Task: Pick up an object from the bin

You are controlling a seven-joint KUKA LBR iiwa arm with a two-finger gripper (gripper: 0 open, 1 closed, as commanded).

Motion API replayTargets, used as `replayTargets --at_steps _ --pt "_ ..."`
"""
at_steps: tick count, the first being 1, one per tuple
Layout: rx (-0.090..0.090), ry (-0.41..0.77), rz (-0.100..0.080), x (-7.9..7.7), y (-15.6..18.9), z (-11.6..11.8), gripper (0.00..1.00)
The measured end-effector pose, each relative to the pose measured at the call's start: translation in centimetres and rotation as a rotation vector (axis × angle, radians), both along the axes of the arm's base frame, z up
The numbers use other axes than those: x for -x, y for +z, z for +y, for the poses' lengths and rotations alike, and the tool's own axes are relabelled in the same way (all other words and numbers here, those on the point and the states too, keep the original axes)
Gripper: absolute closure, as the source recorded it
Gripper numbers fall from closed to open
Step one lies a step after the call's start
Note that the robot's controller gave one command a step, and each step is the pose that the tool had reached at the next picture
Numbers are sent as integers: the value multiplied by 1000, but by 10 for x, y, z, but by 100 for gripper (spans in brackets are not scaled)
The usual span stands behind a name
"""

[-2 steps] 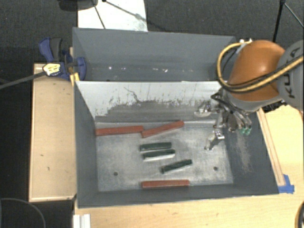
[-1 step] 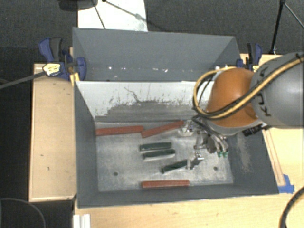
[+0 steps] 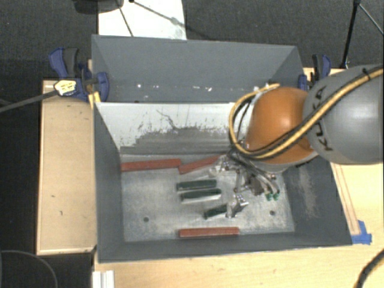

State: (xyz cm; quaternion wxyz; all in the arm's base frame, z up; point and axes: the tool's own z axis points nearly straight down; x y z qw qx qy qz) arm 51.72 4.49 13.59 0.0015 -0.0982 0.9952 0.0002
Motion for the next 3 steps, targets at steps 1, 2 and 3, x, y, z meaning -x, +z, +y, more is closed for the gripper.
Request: replayTargets --at_steps 1,2,3 --pt "-2 -210 -3 -31 -63 43 0" --pt "0 -206 3 -27 -58 40 100" --pt "0 -206 3 -27 -58 40 100"
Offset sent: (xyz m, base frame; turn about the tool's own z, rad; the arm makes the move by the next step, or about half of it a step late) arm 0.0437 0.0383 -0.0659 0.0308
